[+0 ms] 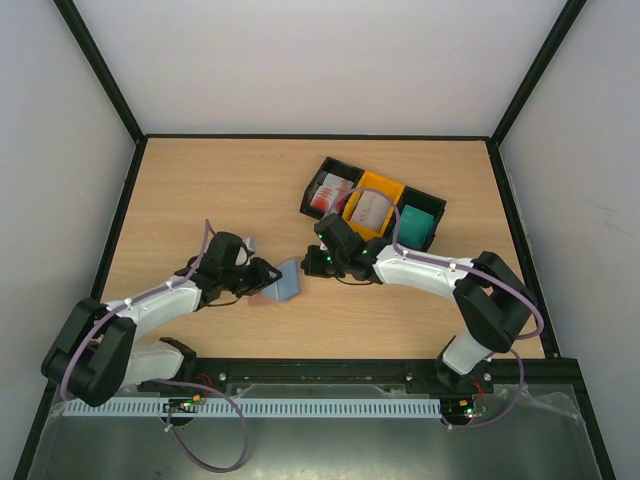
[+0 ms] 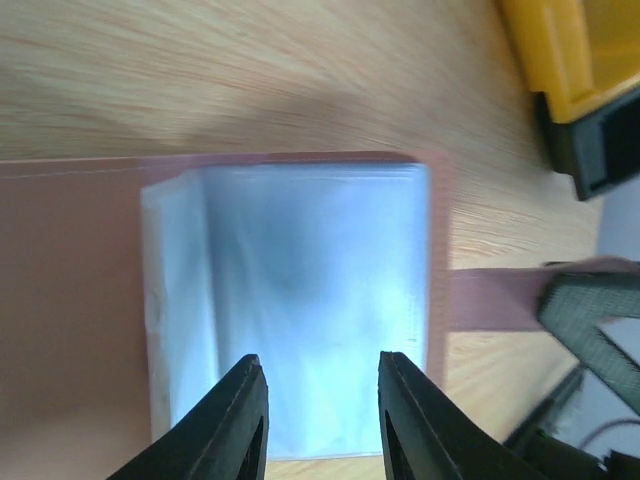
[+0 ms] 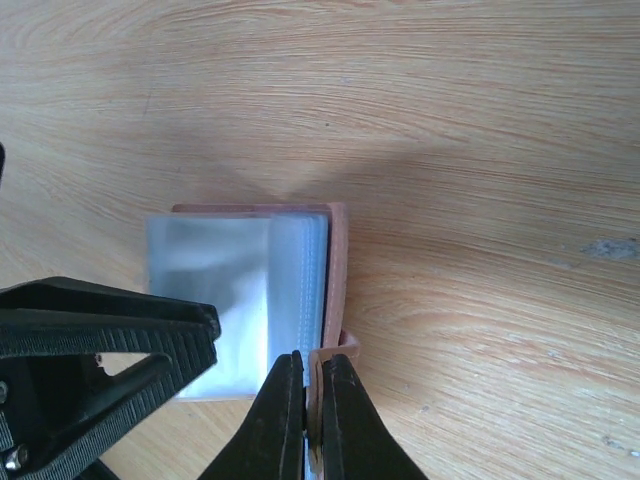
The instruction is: Put the credit cards into the card holder
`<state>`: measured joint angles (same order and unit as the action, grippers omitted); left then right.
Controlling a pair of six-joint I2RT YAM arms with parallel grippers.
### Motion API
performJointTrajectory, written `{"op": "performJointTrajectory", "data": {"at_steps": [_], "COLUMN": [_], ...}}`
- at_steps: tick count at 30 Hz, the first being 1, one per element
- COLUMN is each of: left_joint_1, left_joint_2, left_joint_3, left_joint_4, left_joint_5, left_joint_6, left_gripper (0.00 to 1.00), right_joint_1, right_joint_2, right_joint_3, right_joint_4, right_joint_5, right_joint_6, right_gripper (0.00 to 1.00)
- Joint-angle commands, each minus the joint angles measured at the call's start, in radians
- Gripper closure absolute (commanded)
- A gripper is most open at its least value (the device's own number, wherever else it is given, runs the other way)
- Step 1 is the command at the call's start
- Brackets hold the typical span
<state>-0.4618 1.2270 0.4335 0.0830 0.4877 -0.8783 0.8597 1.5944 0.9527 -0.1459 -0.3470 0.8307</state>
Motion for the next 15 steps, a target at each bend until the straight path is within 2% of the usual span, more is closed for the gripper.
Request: {"op": "performJointTrajectory", "data": {"at_steps": [1, 4, 10, 12, 15], "left_joint_1": [-0.006, -0.006, -0.008, -0.012, -0.022], "left_joint_2": [0.017, 0.021, 0.069, 0.090, 0.106], "left_joint_3": [0.038, 0.036, 0.022, 0.027, 0.036], "left_joint_4": [-0.129, -0.129, -0.034, -0.024, -0.030], "left_joint_5": [-0.135, -0.142, -0.041, -0.032, -0.040], "left_joint_6": [0.031, 0.033, 0.033, 0.037, 0.046], "left_gripper": [0.68, 0.67, 0.66, 0.67, 0.69], "right_joint_1": [0.007, 0.007, 0.007, 0.007, 0.007], "right_joint_2": [0.025, 0.041, 0.069, 0.079, 0.074], "right_joint_3": [0.009, 0.011, 0.020, 0.039, 0.071], "right_joint_4": [-0.052, -0.074, -0.085, -0.112, -0.185], "right_joint_5": [0.077, 0.110, 0.116, 0.132, 0.217], "right_joint_6": [0.000, -0.005, -0.018, -0.032, -0.060], "right_gripper": [0.98, 0.98, 0.93, 0.86, 0.70]}}
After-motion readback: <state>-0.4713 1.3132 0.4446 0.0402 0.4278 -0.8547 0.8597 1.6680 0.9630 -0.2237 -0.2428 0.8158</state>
